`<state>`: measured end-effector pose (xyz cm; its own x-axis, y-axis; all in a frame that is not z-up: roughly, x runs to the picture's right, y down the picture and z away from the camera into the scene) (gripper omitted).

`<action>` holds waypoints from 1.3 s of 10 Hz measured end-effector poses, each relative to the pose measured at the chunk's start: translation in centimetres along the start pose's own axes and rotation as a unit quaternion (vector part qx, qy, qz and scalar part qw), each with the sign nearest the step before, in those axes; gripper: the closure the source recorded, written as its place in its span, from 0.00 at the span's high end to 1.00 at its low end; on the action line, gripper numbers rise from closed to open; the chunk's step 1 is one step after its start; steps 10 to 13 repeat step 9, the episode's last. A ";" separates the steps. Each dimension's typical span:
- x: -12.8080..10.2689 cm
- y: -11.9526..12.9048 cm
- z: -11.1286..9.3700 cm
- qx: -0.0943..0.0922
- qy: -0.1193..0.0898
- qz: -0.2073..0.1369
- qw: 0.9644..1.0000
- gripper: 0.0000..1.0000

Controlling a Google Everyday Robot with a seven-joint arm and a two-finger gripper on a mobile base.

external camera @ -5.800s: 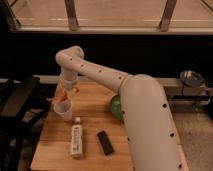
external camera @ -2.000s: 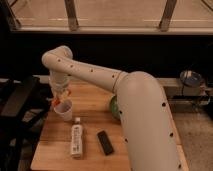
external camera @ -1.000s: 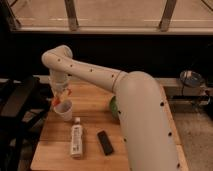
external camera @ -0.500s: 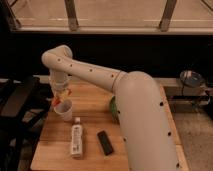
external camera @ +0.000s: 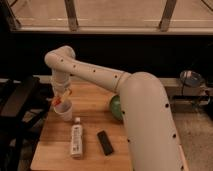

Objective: Place the pepper in the ceramic cup

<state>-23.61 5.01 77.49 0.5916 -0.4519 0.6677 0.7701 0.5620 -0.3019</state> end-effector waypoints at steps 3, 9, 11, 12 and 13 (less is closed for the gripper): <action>-0.1 -0.1 0.0 -0.002 0.000 -0.002 1.000 0.80; 0.1 0.0 -0.1 -0.003 0.001 -0.003 1.000 0.80; 0.1 0.0 -0.1 -0.003 0.001 -0.003 1.000 0.80; 0.1 0.0 -0.1 -0.003 0.001 -0.003 1.000 0.80; 0.1 0.0 -0.1 -0.003 0.001 -0.003 1.000 0.80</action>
